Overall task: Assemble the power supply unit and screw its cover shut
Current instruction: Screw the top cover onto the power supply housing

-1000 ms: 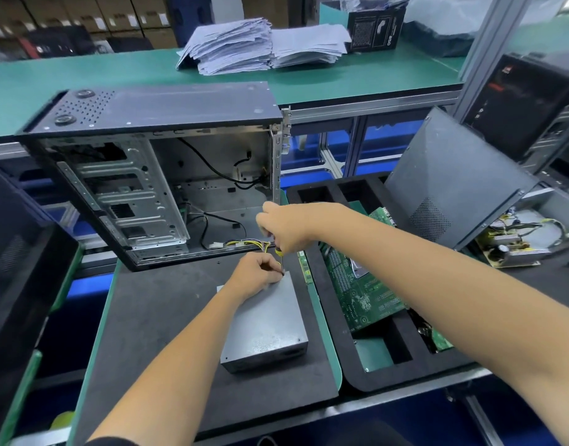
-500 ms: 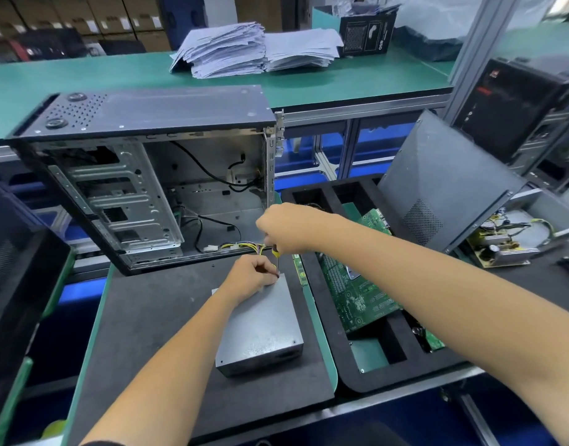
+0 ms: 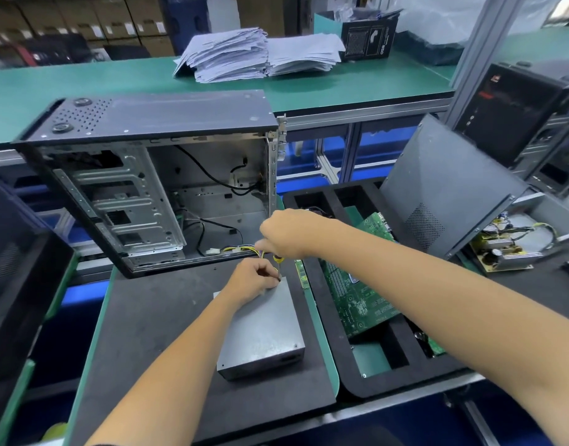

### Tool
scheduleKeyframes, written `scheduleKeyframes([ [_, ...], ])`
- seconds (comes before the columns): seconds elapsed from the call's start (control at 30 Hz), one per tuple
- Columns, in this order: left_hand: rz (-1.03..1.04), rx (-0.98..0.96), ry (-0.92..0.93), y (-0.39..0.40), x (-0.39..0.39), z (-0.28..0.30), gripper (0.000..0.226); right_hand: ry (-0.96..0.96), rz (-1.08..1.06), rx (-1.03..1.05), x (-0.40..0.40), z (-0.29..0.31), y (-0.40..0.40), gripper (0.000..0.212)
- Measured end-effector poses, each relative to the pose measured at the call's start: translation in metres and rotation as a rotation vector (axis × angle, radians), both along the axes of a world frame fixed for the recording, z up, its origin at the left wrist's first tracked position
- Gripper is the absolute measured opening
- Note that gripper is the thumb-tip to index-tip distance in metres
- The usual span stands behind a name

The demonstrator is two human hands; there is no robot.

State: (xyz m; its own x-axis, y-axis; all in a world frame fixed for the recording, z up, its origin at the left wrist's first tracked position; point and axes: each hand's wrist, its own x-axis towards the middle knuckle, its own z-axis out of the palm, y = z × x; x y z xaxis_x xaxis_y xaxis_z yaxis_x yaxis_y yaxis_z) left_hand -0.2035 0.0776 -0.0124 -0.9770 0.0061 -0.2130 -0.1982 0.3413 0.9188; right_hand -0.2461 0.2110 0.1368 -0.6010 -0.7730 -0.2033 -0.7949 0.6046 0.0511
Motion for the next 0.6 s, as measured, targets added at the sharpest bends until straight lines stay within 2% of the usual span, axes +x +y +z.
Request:
scheduleKeyframes([
  [0.07,0.003,0.015,-0.007,-0.0006,-0.0001,-0.0006,0.021,-0.124,0.01,0.009,-0.0004,0.0024,-0.0001,0.02],
  [0.17,-0.001,0.016,0.001,-0.0008,-0.0004,-0.0005,0.013,-0.099,0.056,0.043,-0.0014,0.0046,-0.0035,0.01],
  [0.2,0.001,0.004,0.006,-0.0003,-0.0004,-0.0001,0.012,-0.058,0.032,0.02,-0.0007,0.0055,-0.0047,0.013],
  [0.27,0.007,-0.008,0.009,0.0005,-0.0007,0.001,0.013,-0.009,-0.015,0.01,0.0,0.0037,-0.0068,0.039],
  [0.33,0.004,-0.017,0.008,0.0015,-0.0006,0.0015,0.015,0.019,-0.029,0.02,0.0009,0.0027,-0.008,0.044],
  [0.4,0.002,-0.026,0.008,0.0019,-0.0002,0.0016,0.014,-0.01,-0.046,0.042,0.0001,0.002,-0.0081,0.037],
  [0.5,0.012,0.004,-0.002,0.0015,0.0005,0.0008,0.009,-0.122,0.011,0.044,-0.001,0.0079,-0.007,0.009],
  [0.6,0.014,-0.005,-0.002,0.0014,0.0,0.0011,0.006,-0.089,0.091,0.024,0.0002,0.0094,-0.0058,0.008],
])
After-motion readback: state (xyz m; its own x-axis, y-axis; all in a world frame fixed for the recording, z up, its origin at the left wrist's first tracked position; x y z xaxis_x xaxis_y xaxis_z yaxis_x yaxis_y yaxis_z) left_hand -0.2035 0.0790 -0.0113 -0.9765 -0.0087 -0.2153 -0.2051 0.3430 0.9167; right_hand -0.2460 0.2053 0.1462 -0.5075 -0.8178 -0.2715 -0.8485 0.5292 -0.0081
